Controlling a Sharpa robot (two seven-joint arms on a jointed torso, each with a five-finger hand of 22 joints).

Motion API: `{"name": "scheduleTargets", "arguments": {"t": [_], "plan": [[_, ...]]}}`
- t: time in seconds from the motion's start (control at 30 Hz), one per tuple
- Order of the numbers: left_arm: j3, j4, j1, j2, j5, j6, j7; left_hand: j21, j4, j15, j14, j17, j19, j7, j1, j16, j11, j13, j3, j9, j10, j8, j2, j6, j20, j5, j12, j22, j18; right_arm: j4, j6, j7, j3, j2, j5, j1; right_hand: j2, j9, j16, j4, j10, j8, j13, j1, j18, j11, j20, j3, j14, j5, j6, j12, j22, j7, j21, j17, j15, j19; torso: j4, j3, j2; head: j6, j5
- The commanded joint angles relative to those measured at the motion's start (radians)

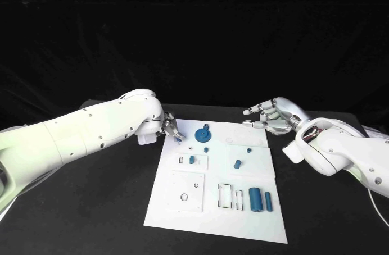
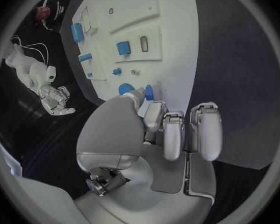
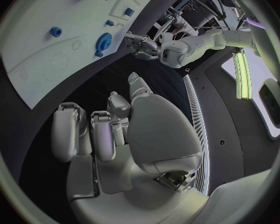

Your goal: Assemble the parts on the task board

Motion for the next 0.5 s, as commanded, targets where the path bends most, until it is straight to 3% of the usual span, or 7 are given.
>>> {"name": "scheduleTargets", "arguments": {"t": [0.03, 0.17, 0.33, 0.5], "plan": [[-0.001, 0.053, -0.011, -0.028, 0.050, -0.047, -0.001, -0.002, -0.082, -0.003, 0.103, 0.263, 0.053, 0.000, -0.011, 0.003, 0.000, 0.000, 0.095, 0.001, 0.002, 0.007, -0.005, -0.005, -0.007, 0.000, -0.003, 0.161, 0.006, 0.000, 0.017, -0.001, -0.001, 0.000, -0.009, -0.001, -0.003, 0.000, -0.005, -0.001, -0.006, -0.001, 0.000, -0.011, 0.014, 0.000, -0.001, -0.006, 0.080, 0.001, 0.009, -0.004, -0.001, -0.001, -0.004, 0.167, -0.007, -0.004, 0.0037, 0.0017, -0.002, -0.002, 0.002], [-0.003, 0.109, -0.024, -0.060, 0.053, -0.071, -0.010, -0.001, -0.084, -0.003, 0.103, 0.263, 0.054, 0.000, -0.016, 0.003, 0.000, 0.002, 0.102, 0.002, 0.003, 0.009, -0.008, -0.005, -0.007, 0.000, -0.001, 0.163, 0.005, 0.000, 0.017, -0.002, -0.001, -0.002, -0.009, -0.001, -0.003, 0.000, -0.005, -0.001, -0.006, -0.001, 0.000, -0.011, 0.014, 0.000, -0.001, -0.006, 0.080, 0.001, 0.009, -0.004, -0.001, -0.001, -0.004, 0.167, -0.007, -0.004, 0.0054, 0.0021, -0.003, -0.006, 0.001], [-0.018, 0.176, -0.040, -0.093, 0.011, -0.121, -0.007, 0.001, -0.085, -0.003, 0.103, 0.263, 0.055, -0.001, -0.023, 0.003, -0.001, 0.002, 0.110, 0.004, 0.004, 0.013, -0.012, -0.004, -0.007, 0.000, -0.001, 0.165, 0.005, 0.002, 0.017, -0.003, -0.002, -0.004, -0.009, -0.001, 0.000, 0.000, -0.004, -0.001, -0.004, -0.001, 0.001, -0.011, 0.014, -0.001, -0.001, -0.008, 0.081, 0.004, 0.010, -0.001, -0.001, -0.001, -0.004, 0.167, -0.007, -0.004, 0.0091, 0.0013, -0.005, -0.011, 0.001], [-0.024, 0.223, -0.055, -0.115, -0.030, -0.125, -0.014, 0.004, -0.087, -0.004, 0.103, 0.263, 0.058, -0.002, -0.027, 0.003, -0.001, 0.007, 0.117, 0.006, 0.008, 0.015, -0.016, -0.003, -0.007, -0.001, 0.004, 0.170, 0.004, 0.002, 0.017, -0.003, -0.002, -0.004, -0.009, -0.001, 0.000, 0.000, -0.004, -0.001, -0.004, -0.001, 0.001, -0.011, 0.014, -0.001, -0.001, -0.008, 0.081, 0.004, 0.010, -0.001, -0.001, -0.001, -0.004, 0.167, -0.007, -0.004, 0.0108, 0.0004, -0.005, -0.014, 0.001]]}}
